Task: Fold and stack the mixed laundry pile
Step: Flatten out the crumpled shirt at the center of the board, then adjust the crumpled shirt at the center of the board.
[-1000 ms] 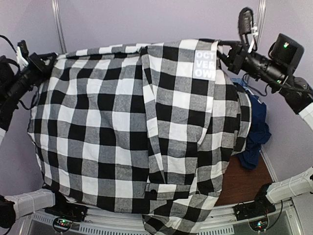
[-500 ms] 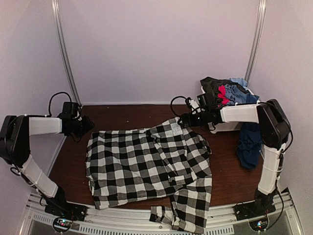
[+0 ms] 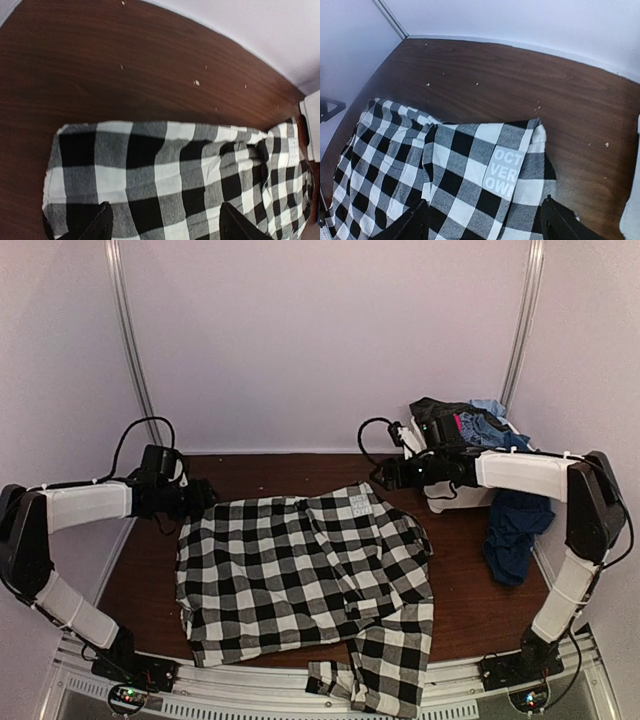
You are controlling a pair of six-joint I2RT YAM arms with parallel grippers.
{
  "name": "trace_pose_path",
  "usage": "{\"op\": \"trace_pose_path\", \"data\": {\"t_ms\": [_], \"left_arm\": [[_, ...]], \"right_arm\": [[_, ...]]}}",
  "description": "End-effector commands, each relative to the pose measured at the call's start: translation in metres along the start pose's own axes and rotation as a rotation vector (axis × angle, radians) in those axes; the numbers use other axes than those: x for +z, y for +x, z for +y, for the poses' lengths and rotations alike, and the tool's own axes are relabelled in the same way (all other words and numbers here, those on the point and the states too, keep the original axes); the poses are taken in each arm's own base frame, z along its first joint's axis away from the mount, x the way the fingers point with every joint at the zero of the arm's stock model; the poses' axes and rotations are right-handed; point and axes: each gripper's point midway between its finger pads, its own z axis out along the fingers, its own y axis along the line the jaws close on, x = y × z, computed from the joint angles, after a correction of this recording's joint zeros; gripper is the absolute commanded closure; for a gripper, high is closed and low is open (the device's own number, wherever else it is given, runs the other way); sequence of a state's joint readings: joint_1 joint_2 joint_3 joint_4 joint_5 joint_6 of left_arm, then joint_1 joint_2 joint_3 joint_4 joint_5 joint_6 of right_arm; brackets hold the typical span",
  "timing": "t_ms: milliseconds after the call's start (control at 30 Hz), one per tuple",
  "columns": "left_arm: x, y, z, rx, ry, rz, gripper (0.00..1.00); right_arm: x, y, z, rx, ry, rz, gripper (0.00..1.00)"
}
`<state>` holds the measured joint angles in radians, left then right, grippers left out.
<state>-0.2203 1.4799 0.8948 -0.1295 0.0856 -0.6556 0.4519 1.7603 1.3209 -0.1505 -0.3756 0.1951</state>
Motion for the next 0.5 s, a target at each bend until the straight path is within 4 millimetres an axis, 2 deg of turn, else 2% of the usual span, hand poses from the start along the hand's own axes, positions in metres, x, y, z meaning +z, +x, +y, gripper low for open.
{"op": "trace_pose_path", "data": {"t_ms": [0, 100, 200, 267, 467], "left_arm": [[0.001, 0.06, 0.01, 0.06, -0.043, 0.146, 0.26], [0.005, 0.082, 0.019, 0.076, -0.075, 0.207, 0.26], [0.013, 0.095, 0.037, 0.07, -0.155, 0.245, 0.27], [0.022, 0.098, 0.04, 0.075, -0.172, 0.265, 0.27], [0.07, 0.083, 0.056, 0.08, -0.263, 0.314, 0.31]], "right_arm": [[-0.001, 0.072, 0.032, 0.08, -0.122, 0.156, 0.25], [-0.007, 0.102, 0.038, 0.131, -0.147, 0.198, 0.25], [-0.01, 0.133, 0.044, 0.165, -0.166, 0.254, 0.27], [-0.011, 0.151, 0.046, 0.178, -0.171, 0.295, 0.27], [-0.018, 0.174, 0.047, 0.222, -0.167, 0.338, 0.28]]}}
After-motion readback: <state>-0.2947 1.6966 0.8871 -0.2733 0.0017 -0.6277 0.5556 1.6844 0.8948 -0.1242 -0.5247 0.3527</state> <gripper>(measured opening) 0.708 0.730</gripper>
